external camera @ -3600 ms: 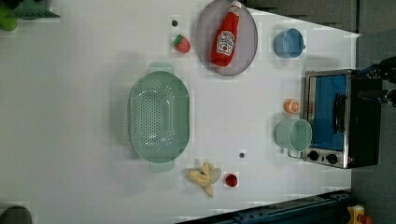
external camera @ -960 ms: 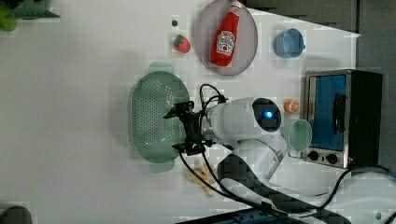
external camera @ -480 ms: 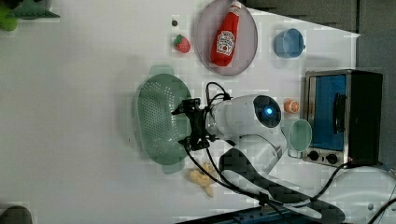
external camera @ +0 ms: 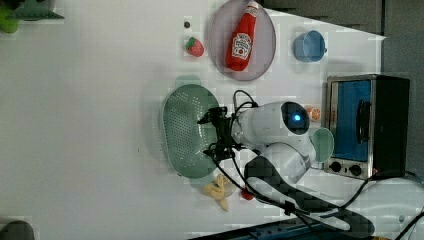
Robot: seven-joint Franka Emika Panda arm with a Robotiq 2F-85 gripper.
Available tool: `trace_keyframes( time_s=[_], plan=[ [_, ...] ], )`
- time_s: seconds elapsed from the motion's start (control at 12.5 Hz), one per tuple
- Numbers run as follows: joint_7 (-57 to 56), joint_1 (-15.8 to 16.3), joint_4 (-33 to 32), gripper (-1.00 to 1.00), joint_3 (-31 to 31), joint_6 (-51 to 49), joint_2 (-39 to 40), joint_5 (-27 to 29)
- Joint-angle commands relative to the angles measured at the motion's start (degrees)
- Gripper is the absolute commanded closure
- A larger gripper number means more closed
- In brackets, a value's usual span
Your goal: Drag strainer left to right.
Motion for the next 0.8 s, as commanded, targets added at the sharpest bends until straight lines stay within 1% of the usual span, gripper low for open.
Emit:
trace_keyframes(
  time_s=[0.08,0.32,0.64,0.8],
  plan=[
    [1.60,-1.98,-2.33,-1.00,-1.16,1.82,-2.74,-0.47],
    [0.15,-3.52,-3.36,-1.00,-2.44,2.62,-3.32,-0.47],
    [-8.66,-6.46,-4.67,-1.00,-4.30,3.02,-4.16,-0.47],
    [-9.23,-7.86,-5.16,-1.00,-5.47,3.02,-4.45,-0.47]
  ],
)
